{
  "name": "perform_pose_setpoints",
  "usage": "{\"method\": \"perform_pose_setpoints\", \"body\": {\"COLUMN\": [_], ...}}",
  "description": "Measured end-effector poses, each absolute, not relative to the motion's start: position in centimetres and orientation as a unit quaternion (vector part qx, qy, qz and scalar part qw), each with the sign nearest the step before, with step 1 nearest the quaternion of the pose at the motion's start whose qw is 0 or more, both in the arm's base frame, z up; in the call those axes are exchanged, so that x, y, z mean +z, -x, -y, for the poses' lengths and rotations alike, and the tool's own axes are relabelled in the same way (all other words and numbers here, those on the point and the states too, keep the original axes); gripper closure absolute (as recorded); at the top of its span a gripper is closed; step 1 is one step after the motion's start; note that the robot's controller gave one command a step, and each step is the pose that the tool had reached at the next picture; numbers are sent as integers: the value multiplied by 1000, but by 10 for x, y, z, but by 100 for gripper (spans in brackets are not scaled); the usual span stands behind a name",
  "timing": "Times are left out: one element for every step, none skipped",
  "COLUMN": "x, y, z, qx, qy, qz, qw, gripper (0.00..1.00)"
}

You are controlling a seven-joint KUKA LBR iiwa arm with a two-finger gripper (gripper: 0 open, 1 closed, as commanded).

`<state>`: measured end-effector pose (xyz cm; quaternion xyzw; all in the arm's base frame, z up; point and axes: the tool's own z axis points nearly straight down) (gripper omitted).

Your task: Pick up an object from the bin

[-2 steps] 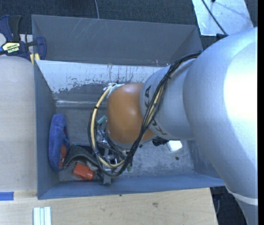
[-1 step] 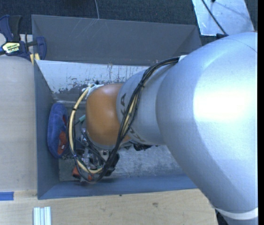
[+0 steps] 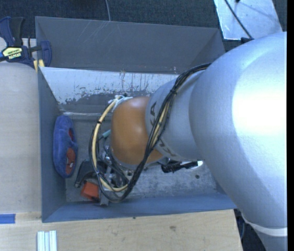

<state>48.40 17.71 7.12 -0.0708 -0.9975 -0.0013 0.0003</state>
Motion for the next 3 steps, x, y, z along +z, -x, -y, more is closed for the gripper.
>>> {"method": "perform_pose_setpoints", "body": {"x": [72,73,168], "y": [-484,-485,-486], "z": [-178,-179,-178], "qx": [-2,-3,-1], "qy": [70,70,69], "qz": [998,998,998], "qw": [0,-1,-2], "gripper": [0,100,100]}}
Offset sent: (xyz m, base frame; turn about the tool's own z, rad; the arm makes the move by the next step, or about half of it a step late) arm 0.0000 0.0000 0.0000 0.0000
